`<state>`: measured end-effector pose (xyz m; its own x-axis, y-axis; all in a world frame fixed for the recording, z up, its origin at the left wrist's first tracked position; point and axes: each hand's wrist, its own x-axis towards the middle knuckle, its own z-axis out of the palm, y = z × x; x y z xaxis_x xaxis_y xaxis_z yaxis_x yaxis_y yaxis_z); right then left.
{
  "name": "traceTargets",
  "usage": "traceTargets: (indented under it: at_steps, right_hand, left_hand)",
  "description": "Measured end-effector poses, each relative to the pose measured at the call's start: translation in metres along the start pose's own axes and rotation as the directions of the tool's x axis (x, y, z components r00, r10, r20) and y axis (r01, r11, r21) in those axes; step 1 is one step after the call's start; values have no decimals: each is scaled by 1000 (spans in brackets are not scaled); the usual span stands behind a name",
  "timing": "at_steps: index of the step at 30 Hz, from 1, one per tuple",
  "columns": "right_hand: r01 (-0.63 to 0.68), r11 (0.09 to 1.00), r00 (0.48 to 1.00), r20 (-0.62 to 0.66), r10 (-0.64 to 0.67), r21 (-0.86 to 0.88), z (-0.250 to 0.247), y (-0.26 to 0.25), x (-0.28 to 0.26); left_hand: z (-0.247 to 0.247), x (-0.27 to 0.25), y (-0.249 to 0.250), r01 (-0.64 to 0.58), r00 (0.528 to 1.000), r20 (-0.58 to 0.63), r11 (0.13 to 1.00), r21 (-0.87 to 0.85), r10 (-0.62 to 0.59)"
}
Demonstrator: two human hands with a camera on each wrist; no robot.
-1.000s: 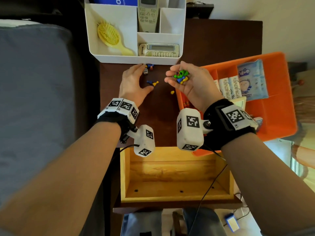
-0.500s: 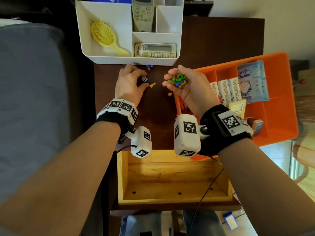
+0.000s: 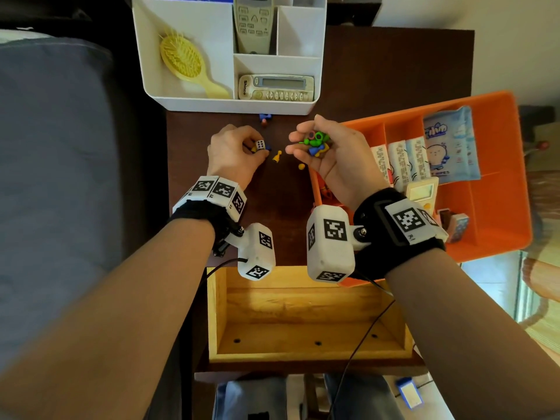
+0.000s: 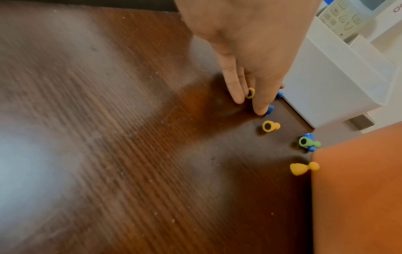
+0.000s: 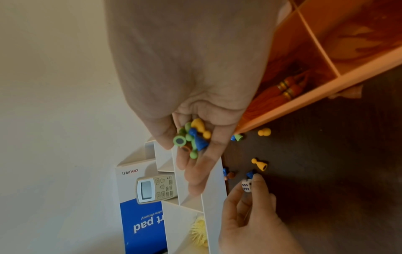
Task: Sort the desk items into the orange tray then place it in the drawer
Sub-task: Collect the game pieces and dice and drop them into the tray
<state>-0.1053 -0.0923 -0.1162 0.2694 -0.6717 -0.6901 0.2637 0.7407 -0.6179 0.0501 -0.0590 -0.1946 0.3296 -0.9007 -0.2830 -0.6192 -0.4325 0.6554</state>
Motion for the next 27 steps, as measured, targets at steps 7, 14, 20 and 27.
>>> traceTargets:
  at_steps: [7, 14, 20, 27]
  right_hand:
    - [-11, 1000, 1000, -9, 11, -3, 0, 1, 0]
    - [-19, 1000, 999, -35, 19, -9, -3, 1, -2]
    - [-59, 998, 995, -83, 62, 30, 2, 0, -5]
    - [-156, 986, 987, -32, 158, 56, 12, -5, -14]
  left_hand:
    - [-3, 1, -3, 19, 999, 27, 1000, 22, -19]
    - [-7, -8, -5, 46, 999, -25, 996, -77, -48]
    - [-19, -19, 6, 25, 992, -112, 962, -272, -58]
    - [-35, -27, 34, -82, 995, -90, 866, -494, 43]
